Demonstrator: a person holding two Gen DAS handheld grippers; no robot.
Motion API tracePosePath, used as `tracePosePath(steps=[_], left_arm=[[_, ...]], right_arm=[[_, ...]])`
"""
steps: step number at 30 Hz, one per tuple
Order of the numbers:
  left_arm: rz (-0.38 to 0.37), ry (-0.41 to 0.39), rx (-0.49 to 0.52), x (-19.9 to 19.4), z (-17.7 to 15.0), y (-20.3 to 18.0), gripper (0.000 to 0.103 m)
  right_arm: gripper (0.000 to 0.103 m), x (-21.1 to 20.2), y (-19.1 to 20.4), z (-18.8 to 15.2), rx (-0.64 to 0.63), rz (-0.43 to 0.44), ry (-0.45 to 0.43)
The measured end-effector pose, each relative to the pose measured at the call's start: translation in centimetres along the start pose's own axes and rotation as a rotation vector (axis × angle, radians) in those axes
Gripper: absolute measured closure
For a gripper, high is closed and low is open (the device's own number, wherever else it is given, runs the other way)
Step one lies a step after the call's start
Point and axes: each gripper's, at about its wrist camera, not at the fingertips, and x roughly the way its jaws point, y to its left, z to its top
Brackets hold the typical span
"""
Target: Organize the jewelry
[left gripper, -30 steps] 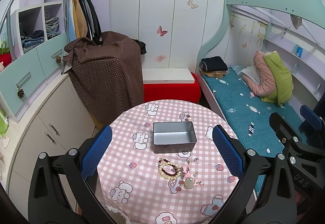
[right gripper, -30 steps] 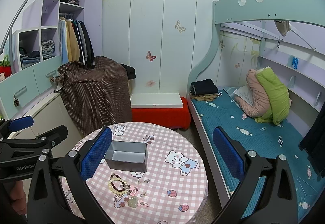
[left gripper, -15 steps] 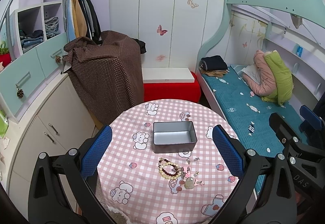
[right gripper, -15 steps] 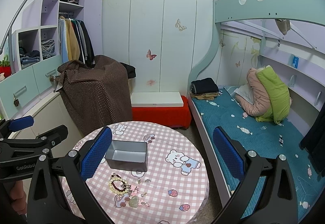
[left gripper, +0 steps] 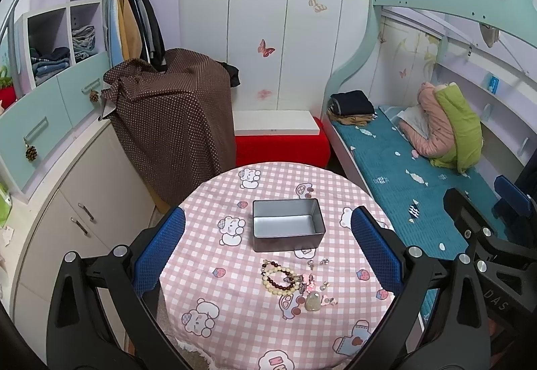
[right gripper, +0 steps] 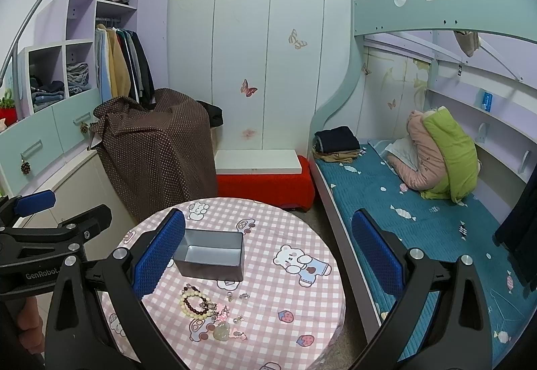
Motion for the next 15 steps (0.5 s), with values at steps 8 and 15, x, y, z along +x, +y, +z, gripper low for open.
tracePosePath(steps=[8,15], left_arm=[[-0.006,0.013,-0.002,0.1,-0.4,0.4,0.005],[-0.019,0.036,-0.006,0.4,-0.7,1.3,0.005]], right_arm=[[0.008,0.0,0.3,-0.2,0.005,-0.001,0.016],[0.008,0.4,0.6,-0.1,0.012,-0.002,0.042]])
